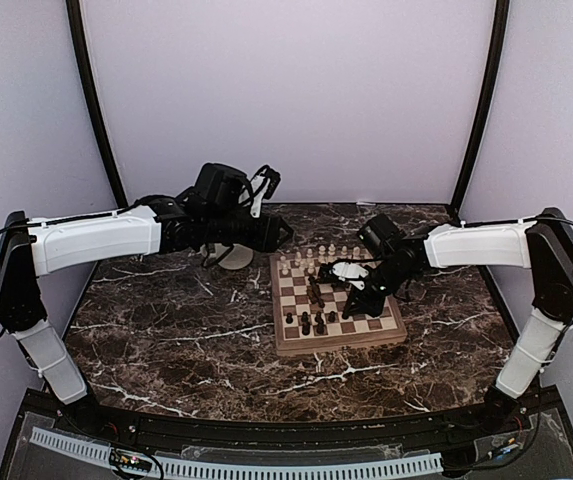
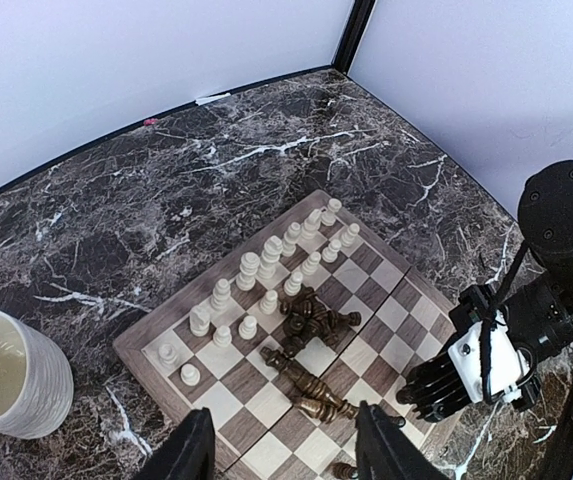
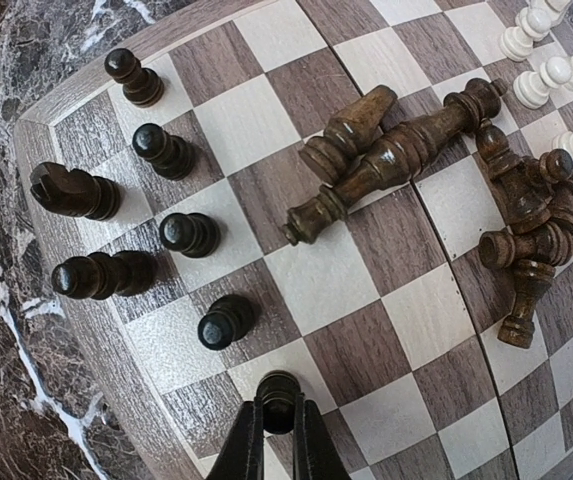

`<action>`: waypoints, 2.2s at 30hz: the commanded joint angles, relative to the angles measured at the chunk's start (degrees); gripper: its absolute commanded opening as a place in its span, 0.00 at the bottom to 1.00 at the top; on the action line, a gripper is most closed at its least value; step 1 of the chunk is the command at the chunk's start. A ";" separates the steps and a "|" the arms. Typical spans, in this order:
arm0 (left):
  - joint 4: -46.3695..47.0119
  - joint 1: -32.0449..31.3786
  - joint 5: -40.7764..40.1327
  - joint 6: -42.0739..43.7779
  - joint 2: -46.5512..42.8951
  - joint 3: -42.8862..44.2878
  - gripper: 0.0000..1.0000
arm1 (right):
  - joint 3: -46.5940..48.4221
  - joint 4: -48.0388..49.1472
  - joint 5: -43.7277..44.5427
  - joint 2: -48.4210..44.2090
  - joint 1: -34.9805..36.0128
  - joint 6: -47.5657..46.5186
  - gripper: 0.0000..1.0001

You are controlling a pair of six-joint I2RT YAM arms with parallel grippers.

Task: Set up the chess pieces on the board
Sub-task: Place the pawn at d7, then pick up the pawn from the chessboard.

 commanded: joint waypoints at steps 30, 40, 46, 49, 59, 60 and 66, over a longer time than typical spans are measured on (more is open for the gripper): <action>-0.09 0.08 -0.92 0.54 -1.96 1.45 0.50 | 26.17 -2.62 6.31 15.95 -0.77 7.67 0.20; -0.13 0.08 -0.10 0.08 -1.61 1.46 0.50 | 26.95 -2.12 7.48 17.83 -1.80 9.12 0.18; -0.13 0.08 0.24 -0.10 -1.19 1.46 0.50 | 27.74 -2.19 7.53 19.06 -2.47 9.65 0.18; -0.13 0.08 0.47 -0.19 -1.17 1.50 0.50 | 28.39 -2.31 7.30 19.89 -2.81 9.91 0.18; -0.22 0.08 0.43 -0.02 -1.17 1.63 0.50 | 29.92 -2.93 6.19 21.87 -3.19 10.24 0.18; -0.22 0.08 0.40 -0.02 -1.21 1.63 0.50 | 30.00 -2.93 6.05 21.96 -3.19 10.29 0.17; -0.30 0.08 0.46 -0.02 -1.00 1.66 0.50 | 30.80 -3.56 5.57 22.56 -3.19 10.27 0.07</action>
